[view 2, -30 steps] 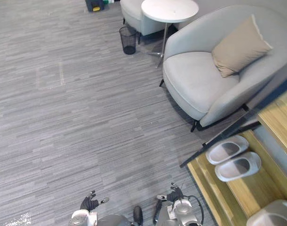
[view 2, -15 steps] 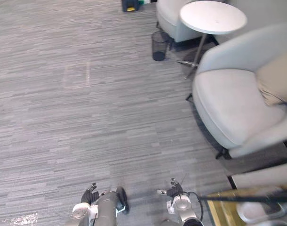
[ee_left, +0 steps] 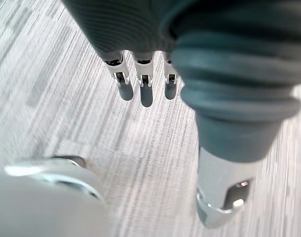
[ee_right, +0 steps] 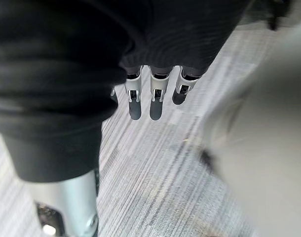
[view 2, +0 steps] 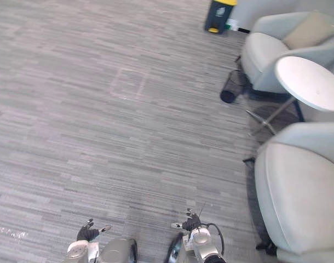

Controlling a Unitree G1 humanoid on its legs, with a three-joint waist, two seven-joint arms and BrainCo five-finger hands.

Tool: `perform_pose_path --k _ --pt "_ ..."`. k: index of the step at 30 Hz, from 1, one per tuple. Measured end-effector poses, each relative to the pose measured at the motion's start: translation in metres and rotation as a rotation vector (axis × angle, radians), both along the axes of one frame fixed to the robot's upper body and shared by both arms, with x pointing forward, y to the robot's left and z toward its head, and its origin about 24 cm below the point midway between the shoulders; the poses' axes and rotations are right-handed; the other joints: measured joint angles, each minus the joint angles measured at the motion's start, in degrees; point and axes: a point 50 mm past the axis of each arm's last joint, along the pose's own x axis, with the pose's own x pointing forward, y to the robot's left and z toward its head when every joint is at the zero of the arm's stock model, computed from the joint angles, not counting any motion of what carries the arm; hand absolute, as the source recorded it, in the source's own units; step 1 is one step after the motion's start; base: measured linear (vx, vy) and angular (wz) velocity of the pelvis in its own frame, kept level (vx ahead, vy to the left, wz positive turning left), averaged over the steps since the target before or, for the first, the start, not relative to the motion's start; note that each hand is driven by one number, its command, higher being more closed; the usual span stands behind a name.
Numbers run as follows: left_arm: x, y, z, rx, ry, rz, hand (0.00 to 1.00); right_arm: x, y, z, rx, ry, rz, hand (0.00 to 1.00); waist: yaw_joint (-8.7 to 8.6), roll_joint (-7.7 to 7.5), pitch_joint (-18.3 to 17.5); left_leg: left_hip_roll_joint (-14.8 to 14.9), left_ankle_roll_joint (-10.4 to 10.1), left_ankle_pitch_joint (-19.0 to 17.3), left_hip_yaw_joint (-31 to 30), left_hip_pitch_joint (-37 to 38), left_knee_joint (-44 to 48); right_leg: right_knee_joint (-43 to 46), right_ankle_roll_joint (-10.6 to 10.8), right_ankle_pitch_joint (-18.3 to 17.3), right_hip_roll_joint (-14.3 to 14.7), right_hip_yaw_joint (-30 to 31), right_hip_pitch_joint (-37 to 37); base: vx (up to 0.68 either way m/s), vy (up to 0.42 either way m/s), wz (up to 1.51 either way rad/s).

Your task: Organize the slippers on the shoe rack

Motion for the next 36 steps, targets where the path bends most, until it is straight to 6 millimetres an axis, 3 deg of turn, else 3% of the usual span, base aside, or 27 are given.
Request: perform_pose_path --k 1,2,3,5,6,7,8,9,10,14,15,16,17,18,19,20,21,22,23,24,26,29,31,33,34,35,36 --pt "-0.002 0.000 -0.001 0.001 0.004 0.002 0.00 -0.001 0.000 0.000 -0.001 0.002 -0.001 0.00 -0.10 -0.33 -0.3 -0.3 -0.3 -0.8 -1.0 0.6 0.0 -0.4 -0.4 1.2 0.2 1.0 -0.4 0.67 -0.264 1.46" --pt "-0.006 -0.004 -0.003 -0.009 0.016 0.007 0.00 -0.004 -0.007 -0.001 -0.012 0.009 -0.014 0.00 -1.37 0.38 -1.1 0.2 -1.6 -2.7 -5.3 2.3 0.3 3.3 -2.9 3.6 0.7 1.2 0.1 0.62 -0.252 1.14" --pt "-0.007 -0.008 -0.004 -0.020 0.017 0.006 0.00 -0.003 -0.008 -0.001 -0.016 0.006 -0.017 0.00 -1.16 1.27 -2.0 1.2 -2.0 -2.4 -6.0 2.6 0.1 4.3 -3.6 2.1 0.9 -0.4 0.2 0.78 -0.311 1.27" --pt "-0.008 -0.022 -0.006 -0.061 0.019 0.012 0.00 0.003 -0.020 0.003 -0.040 -0.010 -0.033 0.00 -1.15 3.33 -2.3 3.3 -5.0 0.9 -4.8 -1.3 8.4 5.7 -4.2 -2.6 0.9 -4.3 2.5 0.68 -0.249 0.75" --pt "-0.007 -0.022 -0.006 -0.064 0.017 0.022 0.00 0.002 -0.021 0.002 -0.044 -0.001 -0.033 0.00 -1.04 3.90 -2.1 4.6 -5.4 3.0 -2.7 -3.2 14.0 4.5 -4.3 -3.4 1.3 -5.1 4.9 0.56 -0.207 0.56" --pt "-0.005 -0.020 -0.005 -0.066 0.007 0.035 0.00 -0.001 -0.019 0.000 -0.045 0.009 -0.027 0.00 -0.53 4.41 -1.5 8.6 -4.5 7.3 2.0 -7.1 25.2 0.9 -4.9 -3.9 2.5 -5.9 10.1 0.53 -0.177 0.28" --pt "-0.003 -0.017 -0.004 -0.059 -0.004 0.044 0.00 -0.001 -0.015 0.000 -0.041 0.011 -0.017 0.00 -0.02 3.95 -1.2 11.6 -3.2 6.4 7.0 -9.2 32.0 -1.9 -5.1 -4.1 3.3 -6.0 14.2 0.52 -0.132 0.17" --pt "-0.001 -0.015 -0.003 -0.058 -0.011 0.053 0.00 -0.001 -0.013 0.000 -0.034 0.010 -0.020 0.00 0.23 3.97 -0.9 12.6 -2.1 5.5 9.6 -10.5 34.8 -3.9 -5.2 -4.1 3.3 -6.1 17.0 0.49 -0.116 0.09" --pt "0.001 -0.014 -0.001 -0.058 -0.023 0.059 0.00 -0.001 -0.011 0.000 -0.028 0.009 -0.021 0.00 0.25 2.98 -0.6 12.9 -1.4 4.7 11.8 -12.8 36.2 -6.2 -5.2 -4.1 3.0 -6.4 19.7 0.46 -0.076 0.18" --pt "0.022 -0.007 0.012 -0.037 -0.110 0.058 0.00 0.004 -0.010 0.002 -0.011 -0.004 -0.045 0.00 1.71 1.04 0.5 10.4 -0.4 4.9 15.8 -24.3 23.4 -13.1 -4.7 -4.2 0.8 -9.6 27.4 0.48 0.071 0.22" --pt "0.026 -0.005 0.015 -0.036 -0.136 0.064 0.00 0.007 -0.009 0.003 -0.010 -0.012 -0.046 0.00 2.07 0.50 0.8 8.7 0.8 8.4 17.0 -26.3 13.1 -13.0 -3.2 -4.9 -0.7 -11.0 28.9 0.54 0.263 0.13" --pt "0.026 -0.003 0.016 -0.037 -0.146 0.077 0.00 0.009 -0.008 0.004 -0.008 -0.016 -0.044 0.00 2.35 0.55 0.8 7.3 1.9 16.6 17.2 -26.2 5.1 -13.0 -1.0 -6.1 -1.4 -11.5 30.8 0.57 0.266 0.34" --pt "0.033 0.005 0.021 -0.019 -0.164 0.086 0.00 0.009 0.000 0.004 0.007 -0.019 -0.040 0.00 2.62 -2.71 1.3 4.1 4.2 17.4 18.2 -25.0 5.1 -13.3 0.5 -6.9 -3.8 -11.8 32.2 0.47 0.191 0.34" --pt "0.035 0.007 0.022 -0.013 -0.172 0.087 0.00 0.014 0.002 0.006 0.015 -0.031 -0.032 0.00 2.60 -3.09 1.3 3.8 4.6 16.9 18.2 -25.4 5.3 -13.5 0.4 -6.6 -3.7 -11.7 31.6 0.55 0.172 0.34" --pt "0.033 0.012 0.021 -0.002 -0.156 0.090 0.00 0.025 0.009 0.012 0.028 -0.067 -0.021 0.00 3.37 -2.98 1.5 4.0 4.8 14.4 17.2 -25.5 7.5 -13.7 0.9 -1.9 -1.8 -10.3 31.7 0.53 0.167 0.12" --pt "0.029 0.013 0.018 -0.008 -0.137 0.101 0.00 0.026 0.010 0.013 0.031 -0.075 -0.020 0.00 3.57 -3.01 1.5 4.1 5.6 12.6 17.1 -24.7 9.4 -12.0 2.0 -0.7 -2.2 -11.1 32.1 0.61 0.230 0.05" --pt "0.021 0.014 0.014 -0.007 -0.105 0.112 0.00 0.025 0.011 0.012 0.034 -0.077 -0.018 0.00 4.29 -2.74 1.6 4.1 5.6 9.1 17.0 -22.0 11.0 -5.0 3.6 0.2 -3.9 -9.7 31.9 0.49 0.217 0.03" --pt "0.013 0.015 0.010 -0.007 -0.074 0.118 0.00 0.025 0.012 0.012 0.037 -0.075 -0.017 0.00 4.32 -2.40 1.7 3.9 4.9 6.0 17.0 -18.8 11.0 6.3 3.7 1.3 -6.1 -7.8 29.1 0.47 0.238 0.03" --pt "0.009 0.016 0.008 -0.005 -0.057 0.119 0.00 0.024 0.013 0.012 0.040 -0.073 -0.017 0.00 4.27 -2.26 1.8 3.7 4.8 4.9 16.8 -17.2 11.3 14.6 2.9 2.4 -7.7 -6.7 26.4 0.43 0.225 0.13" --pt "0.003 0.017 0.004 -0.002 -0.025 0.118 0.00 0.020 0.014 0.010 0.045 -0.061 -0.015 0.00 3.84 -2.04 2.0 3.2 4.5 2.9 16.2 -14.2 11.0 29.9 1.1 1.3 -9.7 -5.4 20.4 0.39 0.173 0.25" --pt "-0.007 0.018 0.000 0.002 0.006 0.120 0.00 0.016 0.016 0.008 0.051 -0.048 -0.009 0.00 2.68 -1.44 2.4 2.3 4.5 1.2 15.3 -8.9 8.6 40.0 -1.4 -1.2 -10.4 -6.2 14.7 0.44 0.119 0.28" --pt "-0.018 0.018 -0.003 0.001 0.035 0.125 0.00 0.008 0.016 0.004 0.053 -0.026 -0.012 0.00 1.54 -0.70 2.1 1.8 4.1 0.8 15.3 -1.7 2.9 35.0 -3.6 -6.0 -8.5 -10.5 7.4 0.42 0.052 0.09" --pt "-0.017 0.015 -0.004 -0.006 0.032 0.121 0.00 0.008 0.013 0.004 0.046 -0.027 -0.008 0.00 0.27 0.05 2.5 1.8 4.0 0.9 14.4 3.1 -1.4 17.8 -3.6 -6.5 -4.1 -14.2 2.0 0.47 -0.014 0.32" --pt "-0.010 0.008 -0.003 -0.013 0.021 0.089 0.00 0.010 0.011 0.005 0.040 -0.034 -0.006 0.00 -0.77 0.24 2.6 1.5 2.5 1.1 13.5 7.0 -5.3 -0.7 -3.3 -0.1 0.3 -15.8 -0.1 0.54 -0.058 0.48" --pt "-0.009 0.006 -0.003 -0.012 0.020 0.076 0.00 0.009 0.011 0.004 0.038 -0.030 -0.004 0.00 -0.88 -0.09 2.4 0.9 1.7 1.1 13.3 8.2 -6.4 -4.6 -3.3 2.0 1.0 -16.0 -0.1 0.47 -0.073 0.50" --pt "-0.008 0.004 -0.003 -0.008 0.023 0.055 0.00 0.007 0.010 0.003 0.028 -0.024 0.005 0.00 -0.96 -0.71 2.1 -0.3 -0.8 0.1 11.9 11.5 -8.1 -7.1 -5.9 5.6 1.7 -15.3 -0.4 0.62 -0.124 0.69" --pt "-0.009 0.003 -0.004 -0.011 0.027 0.050 0.00 0.007 0.006 0.003 0.016 -0.025 0.005 0.00 -1.73 -0.75 1.3 -0.1 -2.0 -0.7 9.6 13.6 -7.9 -3.9 -10.8 11.6 2.0 -11.2 -0.6 0.63 -0.141 0.66"
